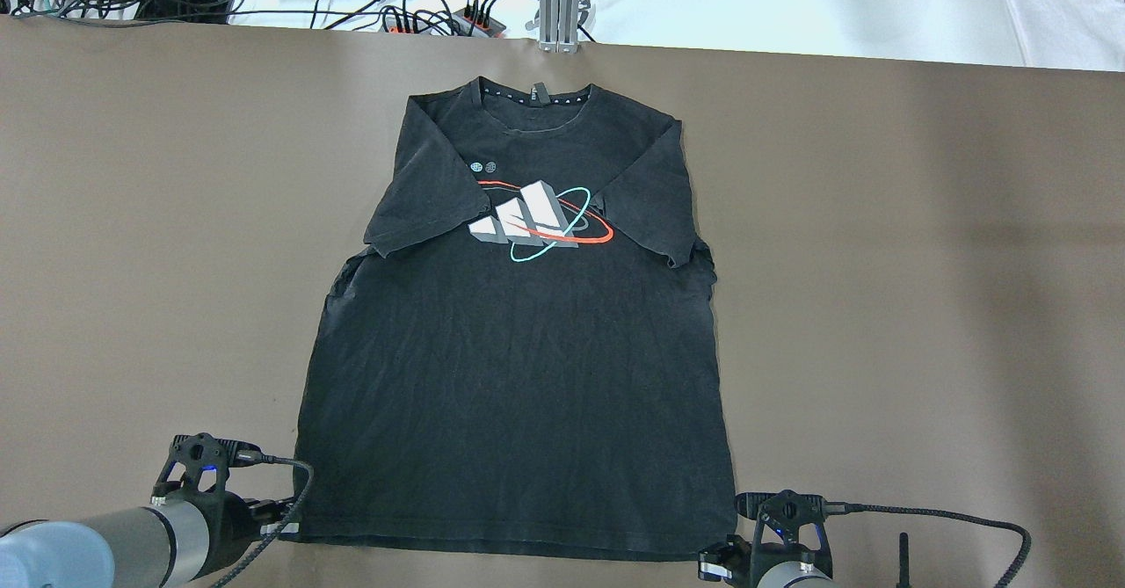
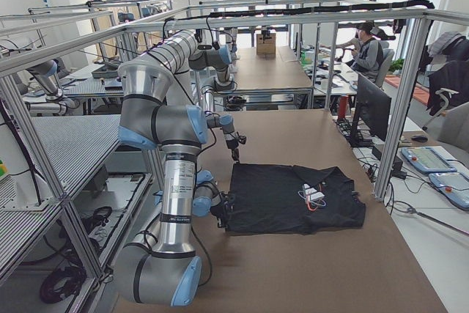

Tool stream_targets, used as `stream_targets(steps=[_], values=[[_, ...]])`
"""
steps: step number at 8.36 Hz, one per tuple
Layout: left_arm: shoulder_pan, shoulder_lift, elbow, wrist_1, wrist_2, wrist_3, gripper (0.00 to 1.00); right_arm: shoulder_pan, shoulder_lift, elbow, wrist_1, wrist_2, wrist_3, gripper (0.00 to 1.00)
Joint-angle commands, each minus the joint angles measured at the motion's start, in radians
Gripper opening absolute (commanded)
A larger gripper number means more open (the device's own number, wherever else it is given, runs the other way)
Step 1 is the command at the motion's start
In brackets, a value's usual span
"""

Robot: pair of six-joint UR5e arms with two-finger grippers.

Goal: Fold clothes
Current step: 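Grasp the hem corners with both grippers, then lift the hem with both grippers and fold it toward the collar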

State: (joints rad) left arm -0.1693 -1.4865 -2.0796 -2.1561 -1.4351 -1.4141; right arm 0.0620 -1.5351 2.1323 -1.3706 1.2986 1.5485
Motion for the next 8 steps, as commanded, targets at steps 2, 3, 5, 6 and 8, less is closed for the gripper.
stream_targets(steps=[2, 3, 5, 6, 8], values=[[-0.148, -0.005, -0.037, 0.002, -0.169, 0.064, 0.0, 0.057, 0.006, 0.122, -0.043, 0.03, -0.019, 0.0], [-0.221, -0.036, -0.087, 0.124, -0.253, 0.095, 0.0, 0.114, 0.025, 0.162, -0.121, 0.091, -0.051, 0.0], [-0.333, -0.304, -0.201, 0.589, -0.338, 0.225, 0.0, 0.247, 0.072, 0.179, -0.166, 0.215, -0.149, 0.0], [-0.366, -0.449, -0.201, 0.771, -0.355, 0.247, 0.0, 0.313, 0.085, 0.179, -0.173, 0.279, -0.194, 0.0], [-0.426, -0.58, -0.191, 0.909, -0.428, 0.329, 0.0, 0.418, 0.125, 0.182, -0.22, 0.408, -0.257, 0.0]])
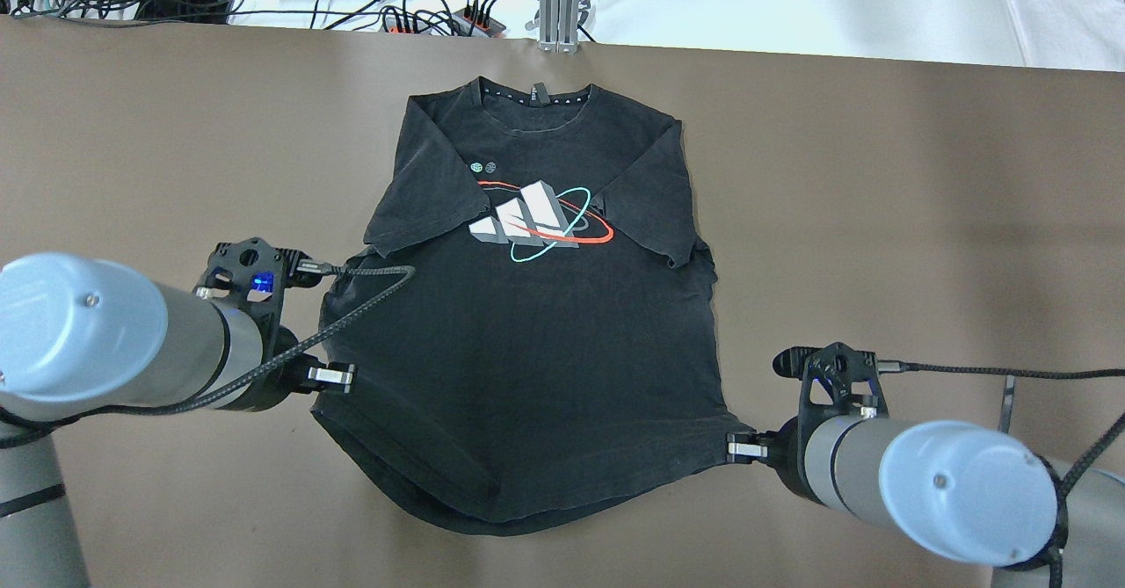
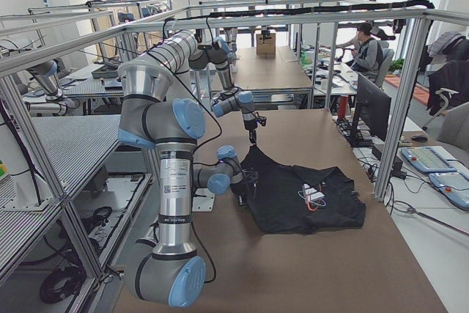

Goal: Fold clothes
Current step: 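Lift the hem with both grippers and fold it toward the collar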

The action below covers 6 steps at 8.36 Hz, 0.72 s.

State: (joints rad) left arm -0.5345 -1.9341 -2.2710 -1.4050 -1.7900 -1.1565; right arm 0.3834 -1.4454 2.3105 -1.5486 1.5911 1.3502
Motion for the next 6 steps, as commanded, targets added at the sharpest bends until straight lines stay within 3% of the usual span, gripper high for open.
stream_targets(steps=[1, 3, 6], values=[[-0.064, -0.123, -0.002, 0.158, -0.118, 0.078, 0.0, 0.095, 0.042, 0.03, -0.071, 0.141, -0.063, 0.0], [-0.033, -0.068, -0.016, 0.153, -0.123, 0.063, 0.0, -0.011, 0.036, 0.113, -0.125, 0.145, -0.06, 0.0], [0.106, 0.039, -0.092, 0.144, -0.023, 0.005, 0.0, -0.192, 0.026, 0.218, -0.221, 0.101, 0.01, 0.0]])
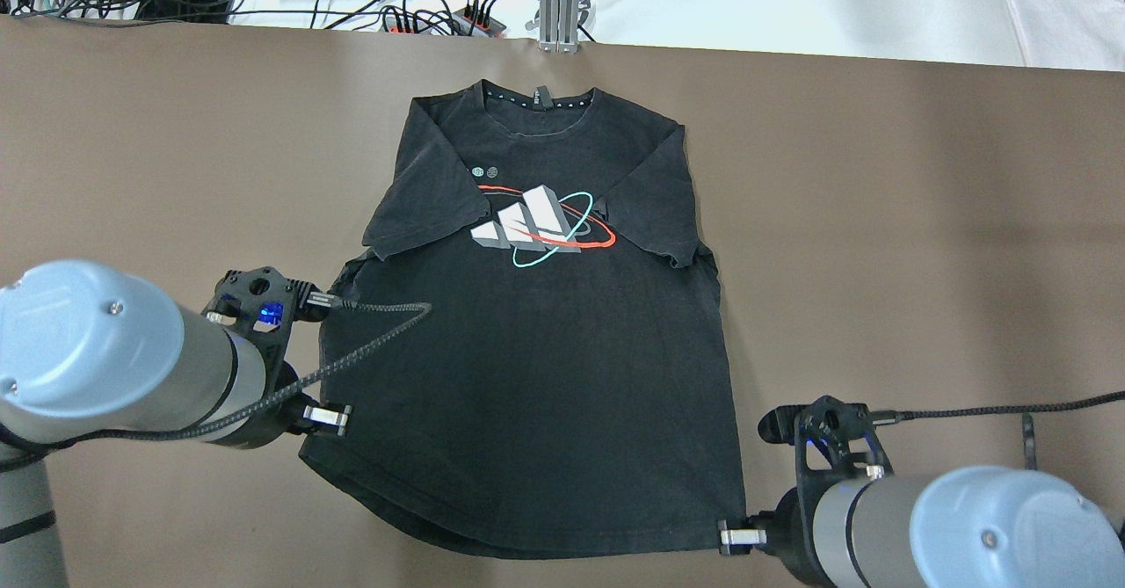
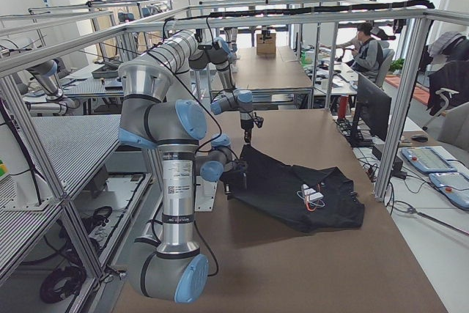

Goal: Fold clothes
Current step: 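Lift the hem with both grippers and fold it toward the collar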

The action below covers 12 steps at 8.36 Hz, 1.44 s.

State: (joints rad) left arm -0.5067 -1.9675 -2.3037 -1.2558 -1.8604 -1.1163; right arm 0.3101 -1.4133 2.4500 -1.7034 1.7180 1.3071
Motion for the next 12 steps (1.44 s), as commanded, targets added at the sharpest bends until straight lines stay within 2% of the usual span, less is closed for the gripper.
stream_targets(steps=[1, 2, 3, 5, 8, 10, 12], values=[[0.129, 0.137, -0.124, -0.005, 0.053, -0.057, 0.0, -0.206, -0.007, 0.151, -0.132, -0.052, 0.087, 0.0], [0.181, 0.154, -0.15, -0.004, 0.052, -0.095, 0.0, -0.285, -0.006, 0.203, -0.198, -0.09, 0.115, 0.0], [0.201, 0.153, -0.173, -0.004, 0.05, -0.109, 0.0, -0.311, -0.006, 0.213, -0.206, -0.125, 0.125, 0.0], [0.179, 0.127, -0.172, -0.001, 0.05, -0.093, 0.0, -0.248, -0.004, 0.204, -0.206, -0.132, 0.124, 0.0], [-0.019, -0.066, 0.046, -0.001, 0.049, 0.034, 0.0, -0.059, 0.023, 0.1, -0.208, -0.13, 0.109, 0.0], [-0.129, -0.128, 0.163, -0.002, 0.047, 0.093, 0.0, 0.091, 0.101, -0.042, -0.205, -0.118, 0.071, 0.0], [-0.24, -0.187, 0.251, -0.002, 0.034, 0.134, 0.0, 0.174, 0.114, -0.091, -0.2, -0.117, 0.009, 0.0]])
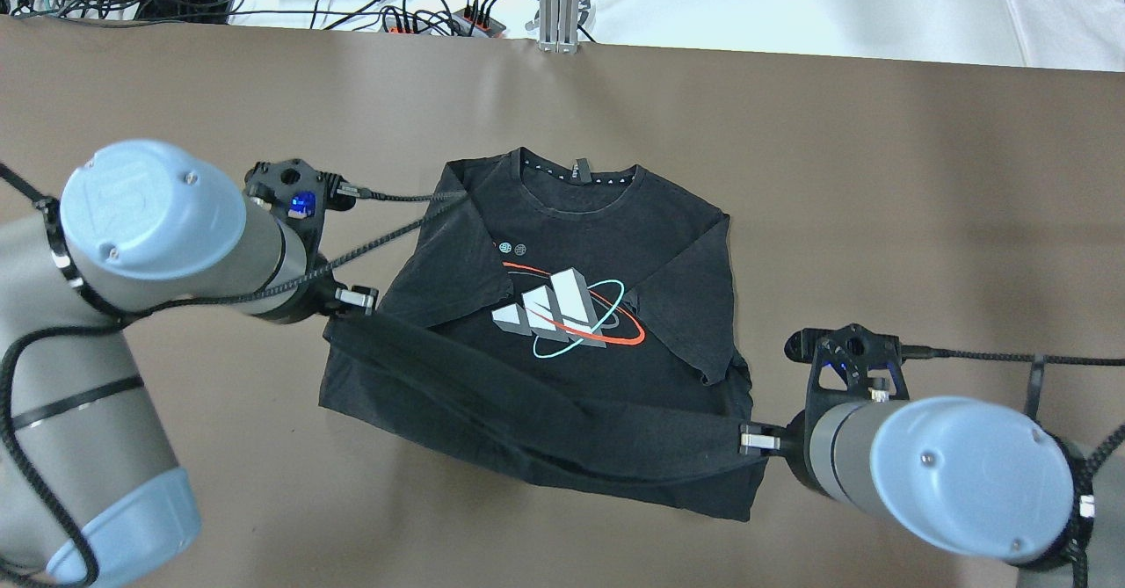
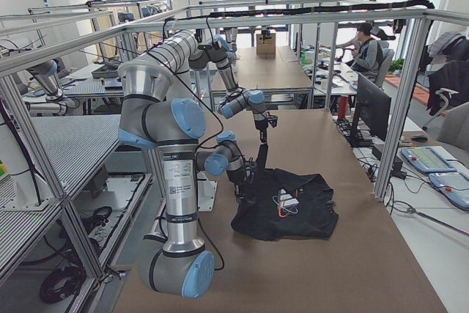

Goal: Fold clothes
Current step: 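Lift the hem with both grippers and fold it toward the collar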

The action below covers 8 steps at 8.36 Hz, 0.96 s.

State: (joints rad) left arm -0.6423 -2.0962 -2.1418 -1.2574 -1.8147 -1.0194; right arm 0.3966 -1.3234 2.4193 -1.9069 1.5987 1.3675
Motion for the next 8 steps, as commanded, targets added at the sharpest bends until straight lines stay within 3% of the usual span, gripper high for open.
stream_targets(steps=[1, 5, 7, 8], values=[[-0.134, -0.121, 0.156, 0.0, -0.012, 0.038, 0.0, 0.106, 0.045, -0.066, 0.003, 0.003, -0.054, 0.0], [-0.209, -0.275, 0.354, -0.035, -0.009, 0.06, 0.0, 0.194, 0.092, -0.126, 0.002, 0.004, -0.065, 0.0], [-0.218, -0.307, 0.538, -0.193, -0.002, 0.088, 0.0, 0.247, 0.134, -0.23, 0.029, 0.004, -0.103, 0.0], [-0.218, -0.327, 0.639, -0.267, 0.002, 0.09, 0.0, 0.261, 0.157, -0.323, 0.099, 0.004, -0.105, 0.0]])
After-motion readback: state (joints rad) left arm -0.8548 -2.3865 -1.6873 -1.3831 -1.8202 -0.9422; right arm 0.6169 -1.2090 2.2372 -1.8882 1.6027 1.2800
